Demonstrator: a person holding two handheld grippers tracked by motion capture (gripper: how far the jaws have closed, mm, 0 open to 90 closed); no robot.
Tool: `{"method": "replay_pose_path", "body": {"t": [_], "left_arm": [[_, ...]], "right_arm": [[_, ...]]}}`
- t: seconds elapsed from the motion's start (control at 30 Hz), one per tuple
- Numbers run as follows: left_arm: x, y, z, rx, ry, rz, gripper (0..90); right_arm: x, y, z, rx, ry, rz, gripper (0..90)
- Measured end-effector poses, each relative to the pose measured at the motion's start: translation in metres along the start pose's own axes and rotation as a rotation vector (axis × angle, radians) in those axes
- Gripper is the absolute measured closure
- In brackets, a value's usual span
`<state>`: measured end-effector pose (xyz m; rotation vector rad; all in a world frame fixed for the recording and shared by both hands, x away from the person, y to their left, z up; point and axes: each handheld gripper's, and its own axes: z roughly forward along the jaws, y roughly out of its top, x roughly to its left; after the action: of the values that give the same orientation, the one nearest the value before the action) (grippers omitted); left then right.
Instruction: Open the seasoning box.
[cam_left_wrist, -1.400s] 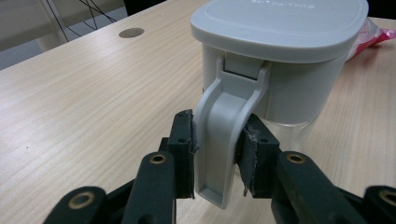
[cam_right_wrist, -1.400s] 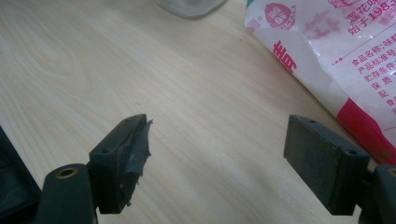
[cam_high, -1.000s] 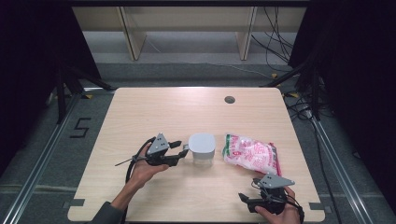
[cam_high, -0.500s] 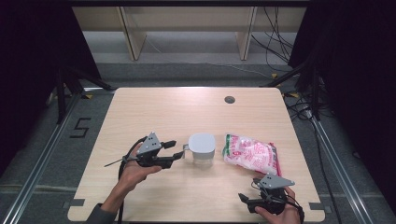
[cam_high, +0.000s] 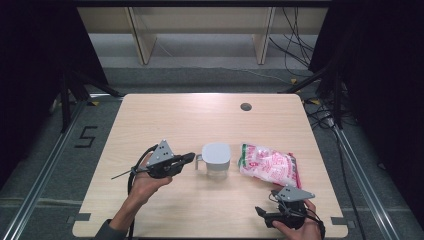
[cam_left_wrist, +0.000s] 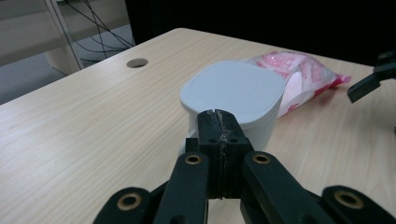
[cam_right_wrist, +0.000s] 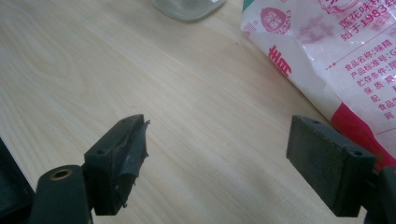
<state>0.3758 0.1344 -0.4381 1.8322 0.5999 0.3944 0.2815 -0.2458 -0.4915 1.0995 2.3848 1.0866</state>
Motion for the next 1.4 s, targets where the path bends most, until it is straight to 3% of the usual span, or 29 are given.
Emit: {"method": "replay_pose_path", "body": {"t": [0.07,0.13,0.2,0.23,0.47,0.53,0.57,0.63,0.67,0.8,0.83,0.9,0.93,0.97,1.03,1.07,1.13,1.17,1.23,1.27,1.3,1.4], "left_arm": [[0.0,0.002,0.002,-0.005,-0.001,-0.007,89.1],[0.0,0.004,0.006,-0.006,-0.003,-0.017,89.1],[0.001,0.007,0.012,-0.014,-0.022,-0.015,89.1],[0.001,0.01,0.016,-0.007,-0.017,-0.002,89.1],[0.002,0.013,0.028,0.009,-0.024,-0.013,88.8],[0.005,0.012,0.03,0.017,-0.027,0.005,88.8],[0.005,0.011,0.032,0.024,-0.016,-0.022,88.8],[0.008,0.008,0.033,0.026,-0.023,-0.025,88.8],[0.007,0.006,0.033,0.023,-0.016,-0.048,88.8],[0.008,0.006,0.033,0.017,-0.02,-0.043,88.4],[0.009,0.005,0.033,0.015,-0.023,-0.035,88.4],[0.01,0.005,0.033,0.013,-0.025,-0.038,88.2],[0.01,0.005,0.033,0.013,-0.025,-0.038,88.1],[0.009,0.005,0.033,0.011,-0.023,-0.04,88.1],[0.009,0.005,0.034,0.01,-0.021,-0.038,88.1],[0.009,0.005,0.034,0.01,-0.021,-0.038,88.1],[0.009,0.005,0.034,0.01,-0.022,-0.042,88.1],[0.009,0.005,0.034,0.008,-0.02,-0.043,88.1],[0.01,0.005,0.033,0.021,-0.02,-0.028,88.2],[0.009,0.004,0.033,0.01,-0.018,-0.041,88.2],[0.009,0.004,0.033,0.01,-0.02,-0.045,88.2],[0.01,0.004,0.033,0.006,-0.02,-0.051,88.1]], "right_arm": [[0.0,0.0,0.0,0.001,-0.005,-0.007,20.8],[0.002,-0.001,0.0,0.002,-0.006,0.017,20.9],[0.0,-0.001,-0.001,0.007,-0.005,0.0,20.9],[0.0,-0.001,-0.001,0.0,-0.008,0.012,20.9],[0.001,-0.001,0.0,0.001,-0.011,0.02,20.9],[0.001,-0.001,0.0,0.0,-0.015,0.026,20.9],[0.0,-0.001,-0.001,0.007,-0.013,0.016,20.9],[-0.002,0.0,-0.001,0.0,-0.023,-0.008,21.0],[-0.001,0.0,-0.001,-0.001,-0.024,-0.004,21.0],[0.001,-0.001,0.0,0.0,-0.011,0.035,21.1],[-0.001,0.0,0.0,-0.01,-0.019,0.006,20.6],[0.0,0.002,-0.002,-0.036,-0.021,-0.002,16.1],[0.0,0.002,-0.002,-0.036,-0.021,-0.002,16.1],[0.001,0.005,-0.002,-0.084,-0.041,0.012,16.2],[0.003,0.007,-0.002,-0.103,-0.046,0.027,16.3],[0.002,0.01,-0.002,-0.125,-0.05,-0.004,16.7],[0.003,0.015,0.001,-0.141,-0.035,-0.018,19.8],[0.003,0.021,0.006,-0.152,-0.026,-0.047,25.1],[0.003,0.028,0.01,-0.146,-0.011,-0.064,35.1],[0.004,0.031,0.013,-0.146,0.009,-0.057,37.6],[0.004,0.036,0.016,-0.161,-0.014,-0.108,42.0],[0.007,0.045,0.02,-0.168,-0.013,-0.144,47.4]]}}
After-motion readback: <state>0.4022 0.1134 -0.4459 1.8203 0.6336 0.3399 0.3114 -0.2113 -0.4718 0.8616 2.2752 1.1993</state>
